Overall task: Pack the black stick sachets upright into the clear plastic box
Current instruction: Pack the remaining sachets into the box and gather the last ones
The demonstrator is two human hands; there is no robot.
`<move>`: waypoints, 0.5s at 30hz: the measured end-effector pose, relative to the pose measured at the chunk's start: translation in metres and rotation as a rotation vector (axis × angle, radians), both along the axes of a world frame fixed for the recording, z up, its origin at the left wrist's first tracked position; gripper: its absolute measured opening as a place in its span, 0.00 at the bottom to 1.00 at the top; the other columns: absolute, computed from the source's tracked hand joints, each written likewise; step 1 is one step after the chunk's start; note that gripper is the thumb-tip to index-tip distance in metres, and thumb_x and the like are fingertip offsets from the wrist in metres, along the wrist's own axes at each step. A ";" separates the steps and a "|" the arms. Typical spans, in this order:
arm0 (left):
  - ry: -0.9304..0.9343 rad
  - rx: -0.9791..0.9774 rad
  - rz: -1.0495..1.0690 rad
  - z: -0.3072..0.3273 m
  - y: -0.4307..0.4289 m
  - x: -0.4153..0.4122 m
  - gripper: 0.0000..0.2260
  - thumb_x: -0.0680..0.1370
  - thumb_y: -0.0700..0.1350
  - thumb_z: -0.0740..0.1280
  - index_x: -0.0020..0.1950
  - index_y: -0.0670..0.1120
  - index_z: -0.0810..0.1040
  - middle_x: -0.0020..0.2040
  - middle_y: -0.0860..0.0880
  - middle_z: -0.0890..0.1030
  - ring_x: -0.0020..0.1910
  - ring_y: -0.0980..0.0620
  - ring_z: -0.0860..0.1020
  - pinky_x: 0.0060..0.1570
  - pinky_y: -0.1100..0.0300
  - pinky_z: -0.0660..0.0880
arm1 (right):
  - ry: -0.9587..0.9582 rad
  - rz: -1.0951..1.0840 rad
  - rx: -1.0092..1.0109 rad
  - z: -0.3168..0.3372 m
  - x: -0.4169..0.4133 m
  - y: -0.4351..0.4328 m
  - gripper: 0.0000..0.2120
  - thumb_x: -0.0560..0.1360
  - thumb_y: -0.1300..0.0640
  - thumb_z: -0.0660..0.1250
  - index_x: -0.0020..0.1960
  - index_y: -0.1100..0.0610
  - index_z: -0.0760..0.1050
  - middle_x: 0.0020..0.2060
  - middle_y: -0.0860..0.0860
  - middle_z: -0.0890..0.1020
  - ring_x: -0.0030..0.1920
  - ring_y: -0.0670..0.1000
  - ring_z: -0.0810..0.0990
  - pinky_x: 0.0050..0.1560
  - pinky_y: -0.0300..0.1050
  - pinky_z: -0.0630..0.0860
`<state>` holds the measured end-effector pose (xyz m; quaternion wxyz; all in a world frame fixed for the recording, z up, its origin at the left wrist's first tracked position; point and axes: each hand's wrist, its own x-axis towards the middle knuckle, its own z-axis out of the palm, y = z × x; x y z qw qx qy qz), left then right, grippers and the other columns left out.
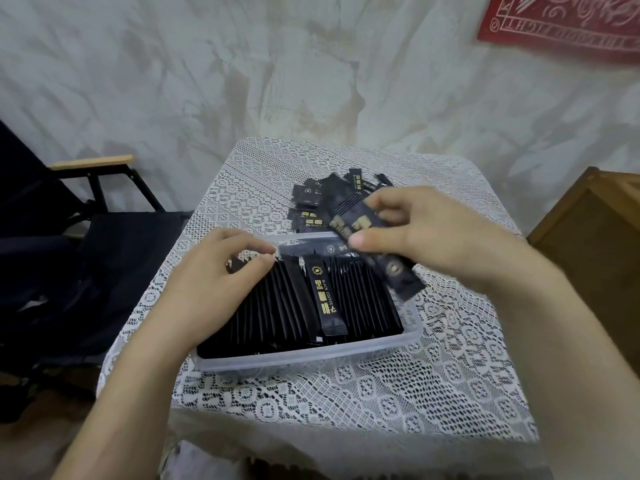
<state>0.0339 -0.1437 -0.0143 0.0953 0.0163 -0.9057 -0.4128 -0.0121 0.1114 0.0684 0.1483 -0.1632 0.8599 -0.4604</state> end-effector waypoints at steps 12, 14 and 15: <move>0.010 -0.014 0.005 0.000 0.000 0.002 0.06 0.75 0.64 0.68 0.50 0.67 0.81 0.58 0.63 0.75 0.59 0.61 0.74 0.62 0.49 0.71 | 0.214 -0.070 0.560 -0.036 0.037 -0.061 0.22 0.75 0.32 0.65 0.58 0.48 0.75 0.49 0.49 0.81 0.52 0.55 0.78 0.53 0.51 0.77; 0.006 -0.007 0.003 0.000 0.000 0.001 0.07 0.75 0.64 0.67 0.49 0.67 0.81 0.58 0.63 0.75 0.59 0.60 0.74 0.63 0.49 0.71 | 0.217 -0.053 0.537 -0.033 0.040 -0.056 0.22 0.76 0.31 0.63 0.56 0.48 0.76 0.44 0.47 0.82 0.48 0.52 0.80 0.49 0.48 0.77; 0.005 -0.006 0.003 0.001 0.000 0.001 0.07 0.75 0.65 0.67 0.49 0.67 0.81 0.58 0.63 0.75 0.59 0.60 0.74 0.63 0.49 0.71 | 0.233 -0.052 0.525 -0.032 0.041 -0.053 0.21 0.77 0.32 0.61 0.54 0.49 0.77 0.40 0.46 0.82 0.45 0.51 0.81 0.47 0.47 0.76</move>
